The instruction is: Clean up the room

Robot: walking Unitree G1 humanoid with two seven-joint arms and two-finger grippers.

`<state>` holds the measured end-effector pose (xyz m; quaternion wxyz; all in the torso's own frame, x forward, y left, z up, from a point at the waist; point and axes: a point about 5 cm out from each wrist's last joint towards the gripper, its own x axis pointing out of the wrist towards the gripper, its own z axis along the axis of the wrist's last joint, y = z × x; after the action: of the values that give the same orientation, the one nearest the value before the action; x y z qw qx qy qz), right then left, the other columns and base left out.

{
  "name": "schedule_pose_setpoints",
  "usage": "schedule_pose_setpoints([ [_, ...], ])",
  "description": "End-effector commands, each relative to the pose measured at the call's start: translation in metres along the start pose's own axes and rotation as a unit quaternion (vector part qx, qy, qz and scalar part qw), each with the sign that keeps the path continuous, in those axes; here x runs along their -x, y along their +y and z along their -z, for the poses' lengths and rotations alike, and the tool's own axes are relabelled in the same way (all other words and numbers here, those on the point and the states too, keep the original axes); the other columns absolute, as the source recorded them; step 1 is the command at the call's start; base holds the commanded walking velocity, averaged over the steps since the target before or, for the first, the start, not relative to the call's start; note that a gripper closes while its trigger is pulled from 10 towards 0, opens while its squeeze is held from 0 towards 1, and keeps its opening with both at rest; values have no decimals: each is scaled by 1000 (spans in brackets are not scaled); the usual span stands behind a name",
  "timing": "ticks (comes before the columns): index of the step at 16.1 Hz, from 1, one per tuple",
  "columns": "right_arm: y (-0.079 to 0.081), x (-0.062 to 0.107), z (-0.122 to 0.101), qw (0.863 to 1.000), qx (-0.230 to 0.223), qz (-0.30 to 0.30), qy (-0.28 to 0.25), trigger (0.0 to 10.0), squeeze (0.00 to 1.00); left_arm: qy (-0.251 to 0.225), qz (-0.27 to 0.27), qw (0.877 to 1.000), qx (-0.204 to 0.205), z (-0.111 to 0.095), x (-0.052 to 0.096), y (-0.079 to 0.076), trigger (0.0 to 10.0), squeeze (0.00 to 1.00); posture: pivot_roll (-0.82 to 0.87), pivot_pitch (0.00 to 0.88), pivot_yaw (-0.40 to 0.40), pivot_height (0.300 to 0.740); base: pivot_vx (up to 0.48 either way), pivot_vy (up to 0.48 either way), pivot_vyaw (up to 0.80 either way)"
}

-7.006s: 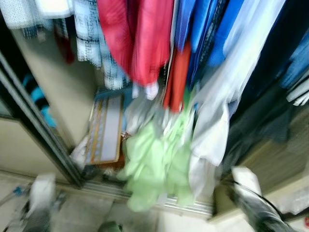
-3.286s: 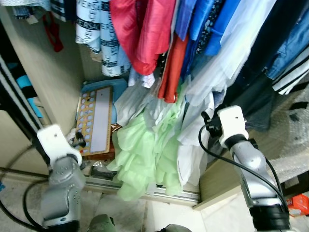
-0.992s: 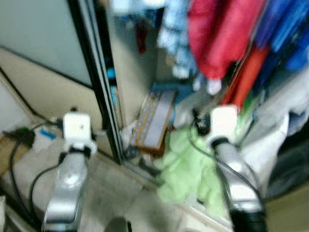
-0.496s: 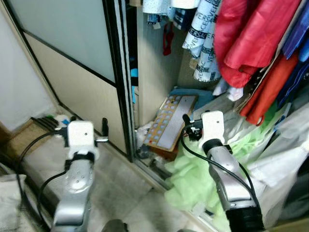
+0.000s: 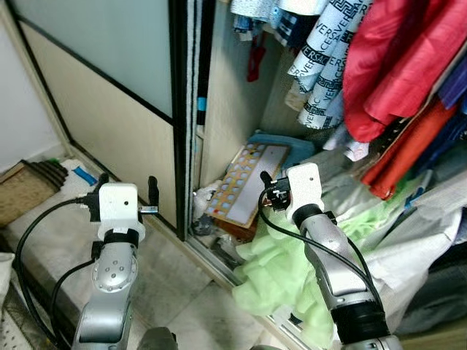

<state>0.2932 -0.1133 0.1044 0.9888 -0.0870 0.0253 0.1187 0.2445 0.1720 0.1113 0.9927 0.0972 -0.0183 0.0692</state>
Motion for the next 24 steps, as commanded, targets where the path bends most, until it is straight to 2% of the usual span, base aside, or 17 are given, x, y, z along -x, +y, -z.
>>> schedule_pose_setpoints([
  [1,-3,1,-2,1000,6,10,-5,10000,0,-14,1,1000,-7,-7,-4,1,10000,0,-27,0,-59,740,0,0,0],
  [3,-2,-1,-3,1000,-2,24,-14,10000,0,-21,20,999,-25,-10,-10,-1,10000,0,-53,0,4,740,0,0,0],
  [5,-4,1,0,999,-15,48,-12,10000,0,-30,47,998,-32,-13,-13,-6,10000,0,-70,0,34,740,0,0,0],
  [6,-7,6,4,998,-26,64,-6,10000,0,-27,47,998,-26,-13,-14,-6,10000,0,-71,0,34,740,0,0,0],
  [9,-19,18,7,996,-36,81,1,10000,0,-1,45,999,-7,-5,2,4,10000,0,-61,0,26,740,0,0,0],
  [10,-21,26,6,997,-28,69,0,10000,0,13,36,999,-13,1,14,11,10000,0,-54,0,20,740,0,0,0],
  [12,-20,34,12,998,-25,53,7,10000,0,26,31,999,-19,7,22,15,10000,0,-48,0,0,740,0,0,291],
  [14,-18,34,17,999,-23,44,16,10000,0,26,25,999,-16,8,22,15,10000,0,-44,0,-26,740,0,0,800],
  [20,-19,33,12,999,-16,27,16,10000,0,26,4,1000,-11,5,20,11,10000,0,-39,0,-51,740,0,0,800],
  [24,-22,32,12,1000,-10,23,16,10000,0,24,24,999,0,5,19,5,10000,0,-38,0,-61,740,0,0,800],
])
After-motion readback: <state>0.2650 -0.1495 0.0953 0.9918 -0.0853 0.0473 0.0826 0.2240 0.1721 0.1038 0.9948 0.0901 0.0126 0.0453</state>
